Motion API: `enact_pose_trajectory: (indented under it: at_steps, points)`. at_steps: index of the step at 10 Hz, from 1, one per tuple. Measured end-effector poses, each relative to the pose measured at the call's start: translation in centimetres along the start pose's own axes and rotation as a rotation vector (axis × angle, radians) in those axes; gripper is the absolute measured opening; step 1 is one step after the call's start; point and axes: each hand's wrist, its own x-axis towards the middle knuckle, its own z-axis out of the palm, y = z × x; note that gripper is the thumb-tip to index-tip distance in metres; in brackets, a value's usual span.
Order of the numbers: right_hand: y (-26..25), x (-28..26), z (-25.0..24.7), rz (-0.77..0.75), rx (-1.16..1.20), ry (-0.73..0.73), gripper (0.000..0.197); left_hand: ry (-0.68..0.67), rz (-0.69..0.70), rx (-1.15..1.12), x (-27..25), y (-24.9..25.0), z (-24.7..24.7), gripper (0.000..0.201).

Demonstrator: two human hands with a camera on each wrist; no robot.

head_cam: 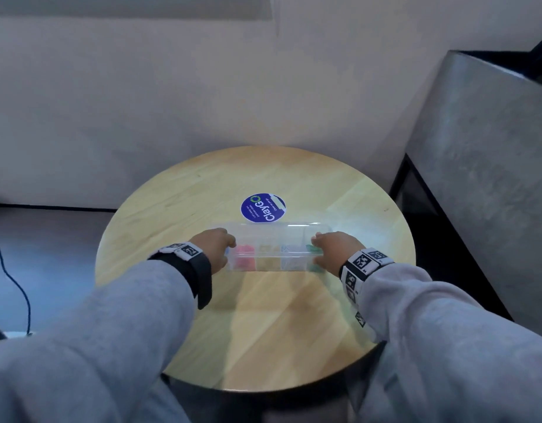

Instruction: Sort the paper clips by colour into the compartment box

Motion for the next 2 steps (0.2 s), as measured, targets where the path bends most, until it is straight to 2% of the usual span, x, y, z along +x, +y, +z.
enact_pose_trajectory:
  at_steps: [1, 2]
  points:
    - [-0.4, -1.0, 0.4, 0.005, 0.098, -0.010, 0.052, -0.012, -0.005, -0.098, -1.8, -0.2, -0.2, 0.047]
    - [0.2, -2.0, 0.4, 0.037, 0.207, 0.041, 0.059, 0.063, -0.034, -0.224, -4.2, -1.2, -0.8, 0.042]
